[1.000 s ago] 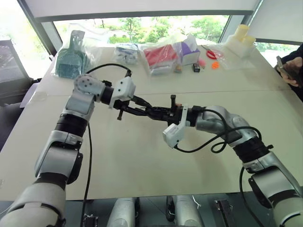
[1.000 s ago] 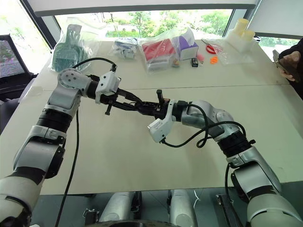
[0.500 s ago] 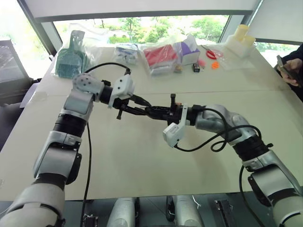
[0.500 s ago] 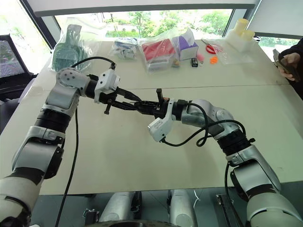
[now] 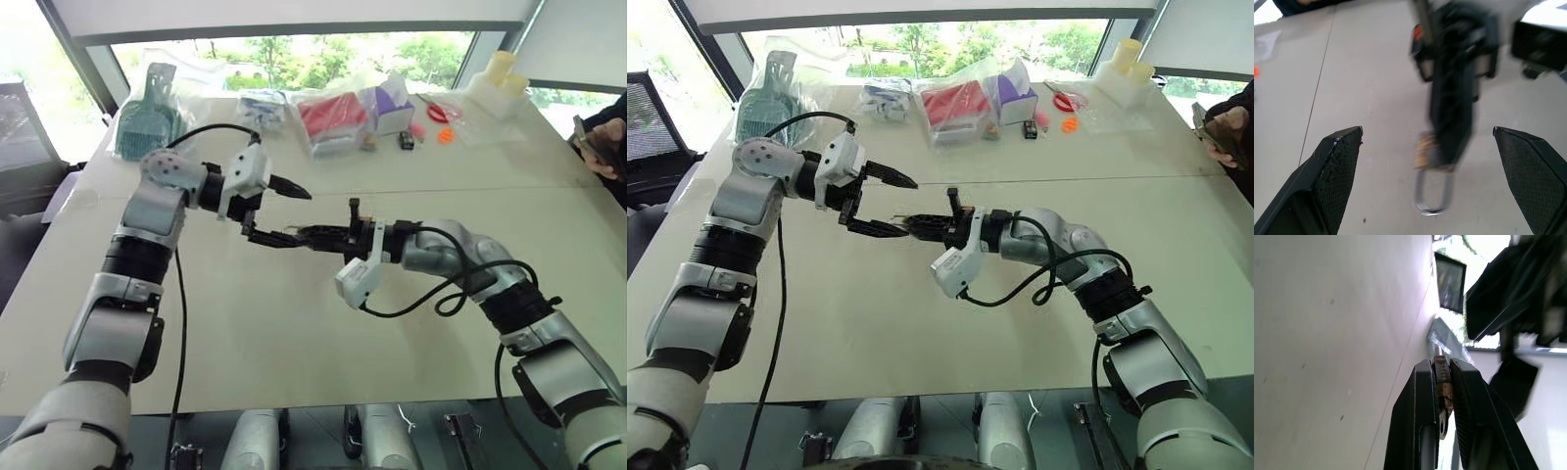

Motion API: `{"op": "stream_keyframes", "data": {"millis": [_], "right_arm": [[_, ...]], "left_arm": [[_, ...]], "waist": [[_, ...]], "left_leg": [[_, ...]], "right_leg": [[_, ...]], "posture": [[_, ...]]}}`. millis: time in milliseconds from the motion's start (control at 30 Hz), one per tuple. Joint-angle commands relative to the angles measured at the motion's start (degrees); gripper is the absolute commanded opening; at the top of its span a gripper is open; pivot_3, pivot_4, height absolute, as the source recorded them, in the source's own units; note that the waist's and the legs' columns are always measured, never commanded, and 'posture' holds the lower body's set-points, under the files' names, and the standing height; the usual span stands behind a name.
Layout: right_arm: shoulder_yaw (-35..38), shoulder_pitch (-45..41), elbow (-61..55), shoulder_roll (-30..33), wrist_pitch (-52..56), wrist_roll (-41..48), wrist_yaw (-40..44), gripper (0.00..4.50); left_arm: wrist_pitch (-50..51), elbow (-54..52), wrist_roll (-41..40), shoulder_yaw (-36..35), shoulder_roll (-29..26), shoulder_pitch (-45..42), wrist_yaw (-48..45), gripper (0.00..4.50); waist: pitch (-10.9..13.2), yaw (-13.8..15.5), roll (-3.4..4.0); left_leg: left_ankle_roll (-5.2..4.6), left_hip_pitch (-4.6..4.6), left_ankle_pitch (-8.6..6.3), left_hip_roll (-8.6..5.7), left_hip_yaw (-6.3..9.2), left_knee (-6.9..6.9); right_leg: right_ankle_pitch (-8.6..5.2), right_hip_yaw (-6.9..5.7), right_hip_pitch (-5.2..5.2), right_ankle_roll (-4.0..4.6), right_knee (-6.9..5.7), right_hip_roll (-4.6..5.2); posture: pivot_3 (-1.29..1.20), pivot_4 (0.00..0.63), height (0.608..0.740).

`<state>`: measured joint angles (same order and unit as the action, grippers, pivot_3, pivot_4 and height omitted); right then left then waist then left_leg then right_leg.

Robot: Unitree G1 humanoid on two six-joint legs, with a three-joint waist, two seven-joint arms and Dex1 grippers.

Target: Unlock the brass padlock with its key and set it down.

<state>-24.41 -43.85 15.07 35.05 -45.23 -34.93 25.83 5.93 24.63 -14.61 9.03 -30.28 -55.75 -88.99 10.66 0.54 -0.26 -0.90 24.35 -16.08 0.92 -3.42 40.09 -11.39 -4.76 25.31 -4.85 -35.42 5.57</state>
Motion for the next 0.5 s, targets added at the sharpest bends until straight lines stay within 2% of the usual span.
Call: {"op": "stream_keyframes", "data": {"millis": [33,167,500], "right_arm": [[1.50,-1.21,-1.10,0.23,-0.06,0.80,-0.13,0.06],[1.45,-1.27,-0.95,0.10,-0.08,1.03,0.05,0.06],[1.86,-0.42,-2.22,0.23,0.47,1.65,0.58,0.06]], "left_arm": [[2.82,-3.88,-3.25,-1.95,-0.40,0.55,-0.16,4.47],[5.26,-6.15,-4.55,-2.22,-0.78,1.17,0.14,4.47],[2.15,-4.41,-2.43,-2.42,-3.52,3.10,2.34,4.47]], "waist": [[0.00,-0.16,0.00],[0.00,-0.35,0.00],[0.00,-0.30,0.00]], "left_leg": [[0.00,0.00,0.00,0.00,0.00,0.00],[0.01,-0.02,0.01,0.01,0.02,-0.02],[0.02,-0.02,0.01,0.00,0.02,-0.01]], "right_leg": [[0.00,0.00,0.01,0.00,0.00,0.00],[0.00,0.00,0.01,0.00,-0.03,-0.01],[0.00,0.00,0.01,0.00,-0.03,-0.01]], "posture": [[0.00,0.150,0.740],[0.00,0.150,0.740],[0.00,0.150,0.740]]}}
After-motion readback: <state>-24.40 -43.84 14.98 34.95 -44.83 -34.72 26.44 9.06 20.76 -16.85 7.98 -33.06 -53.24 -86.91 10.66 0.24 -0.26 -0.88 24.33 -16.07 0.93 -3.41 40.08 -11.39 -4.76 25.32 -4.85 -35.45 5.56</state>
